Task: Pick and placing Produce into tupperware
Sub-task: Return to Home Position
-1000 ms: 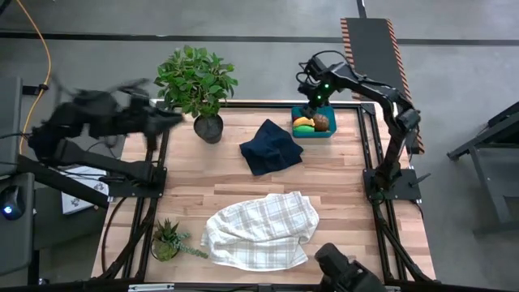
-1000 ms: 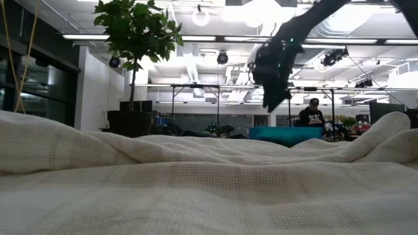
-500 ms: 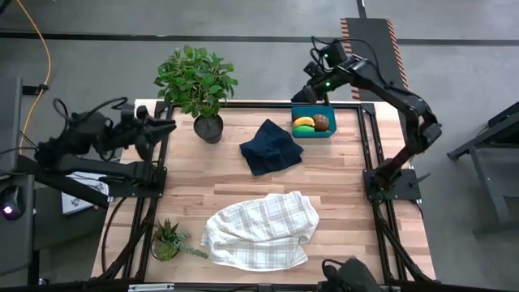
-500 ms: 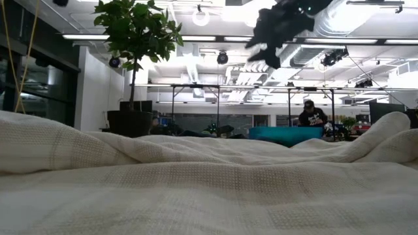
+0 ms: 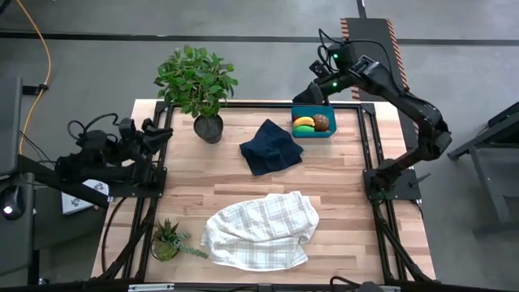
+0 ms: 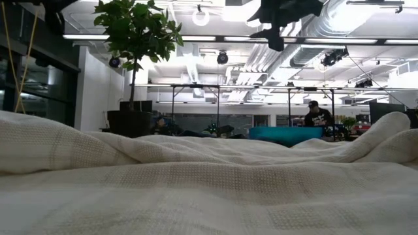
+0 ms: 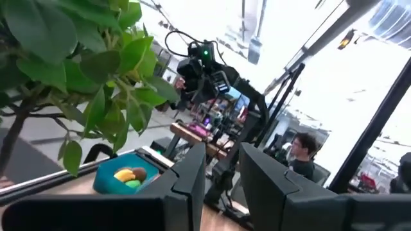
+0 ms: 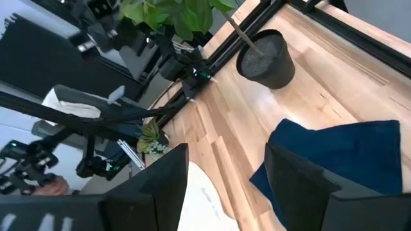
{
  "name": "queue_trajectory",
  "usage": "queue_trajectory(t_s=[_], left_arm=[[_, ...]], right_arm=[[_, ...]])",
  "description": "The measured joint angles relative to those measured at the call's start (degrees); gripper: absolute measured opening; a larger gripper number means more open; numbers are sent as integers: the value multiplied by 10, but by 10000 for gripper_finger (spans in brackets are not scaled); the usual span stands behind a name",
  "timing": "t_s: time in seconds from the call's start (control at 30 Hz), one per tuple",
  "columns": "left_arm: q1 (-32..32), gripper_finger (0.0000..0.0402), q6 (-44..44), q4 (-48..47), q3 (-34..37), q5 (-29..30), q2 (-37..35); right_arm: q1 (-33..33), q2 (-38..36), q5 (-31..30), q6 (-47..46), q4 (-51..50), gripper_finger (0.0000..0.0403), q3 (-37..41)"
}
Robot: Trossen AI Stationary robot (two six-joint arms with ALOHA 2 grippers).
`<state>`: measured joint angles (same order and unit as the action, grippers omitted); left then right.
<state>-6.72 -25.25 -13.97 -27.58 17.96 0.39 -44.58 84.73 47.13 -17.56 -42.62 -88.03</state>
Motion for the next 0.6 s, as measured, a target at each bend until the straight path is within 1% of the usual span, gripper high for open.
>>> queue_trajectory(t_s=[0.13, 0.37, 0.6], left_arm=[[0, 83, 12, 57, 42, -10, 0], [0, 83, 20, 197, 134, -29, -1], [0, 83, 39, 299, 181, -100, -1]], right_arm=[[0, -10, 0, -19, 0, 197, 0], [0, -17, 0, -31, -10, 197, 0], [0, -16, 0, -31, -21, 197, 0]])
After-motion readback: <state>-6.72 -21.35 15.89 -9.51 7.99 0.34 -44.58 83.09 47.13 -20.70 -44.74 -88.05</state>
